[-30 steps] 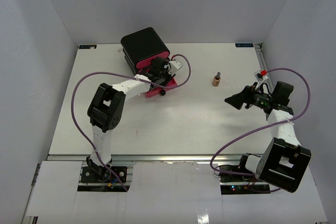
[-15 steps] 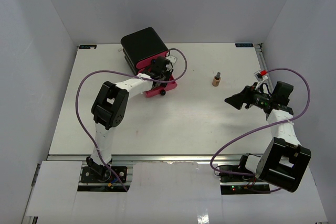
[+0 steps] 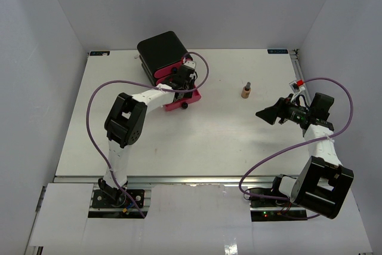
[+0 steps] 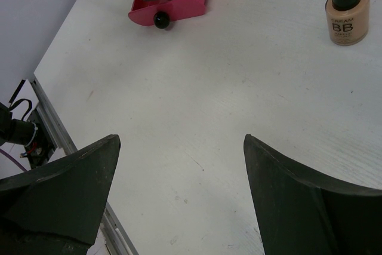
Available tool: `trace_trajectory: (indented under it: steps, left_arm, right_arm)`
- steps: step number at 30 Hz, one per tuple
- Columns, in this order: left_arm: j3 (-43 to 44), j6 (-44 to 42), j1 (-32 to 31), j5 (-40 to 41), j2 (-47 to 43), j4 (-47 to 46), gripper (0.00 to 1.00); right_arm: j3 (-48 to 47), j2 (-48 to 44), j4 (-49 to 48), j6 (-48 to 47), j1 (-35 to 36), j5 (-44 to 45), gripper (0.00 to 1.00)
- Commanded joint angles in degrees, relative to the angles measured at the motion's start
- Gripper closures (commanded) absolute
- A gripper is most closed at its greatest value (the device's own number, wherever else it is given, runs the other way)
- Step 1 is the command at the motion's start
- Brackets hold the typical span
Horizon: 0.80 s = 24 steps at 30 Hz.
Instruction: Organize the makeup
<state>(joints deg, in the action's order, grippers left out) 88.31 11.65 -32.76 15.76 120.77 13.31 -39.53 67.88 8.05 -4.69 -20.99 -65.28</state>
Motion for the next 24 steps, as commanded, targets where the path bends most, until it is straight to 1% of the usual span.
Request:
trace_trajectory:
  steps: [1,3,5,7,15,19,21,24]
  left_arm:
    - [2.39,5.30,0.86,4.19,-2.03,-1.54,0.90]
    - [2.39,5.81,0.86,4.04,-2.03,-1.46,0.86]
    - [2.39,6.53,0.86,3.74,-2.12,-1.45,0.78]
    - [2.47,6.71,0.86,3.42,-2.12,-1.45,0.73]
    - [3.01,6.72,0.86,2.76,-2.00,-1.04,0.65]
    - [2.92,6.72,0.86,2.28,-2.20,-1.01,0.60]
    - [2.93,6.71,0.86,1.96,-2.40,-0.92,0.55]
    - [3.01,6.62,0.86,1.47,-2.65,-1.01,0.52]
  right_arm:
    - [-1.25,-0.11,0.12,-0.32,-0.36,-0.99,0.10]
    - [-1.25,-0.27,0.12,-0.24,-0.36,-0.99,0.10]
    - [-1.25,-0.26,0.12,-0.23,-0.36,-0.93,0.10]
    - [-1.25,-0.21,0.12,-0.23,-0.45,-0.91,0.10]
    - [-1.25,-0.35,0.12,-0.15,-0.54,-0.96,0.10]
    - [-1.17,-0.38,0.12,-0.15,-0.62,-0.91,0.10]
    - [-1.17,-0.38,0.13,-0.23,-0.63,-0.91,0.10]
    - [-1.17,-0.38,0.12,-0.23,-0.63,-0.91,0.10]
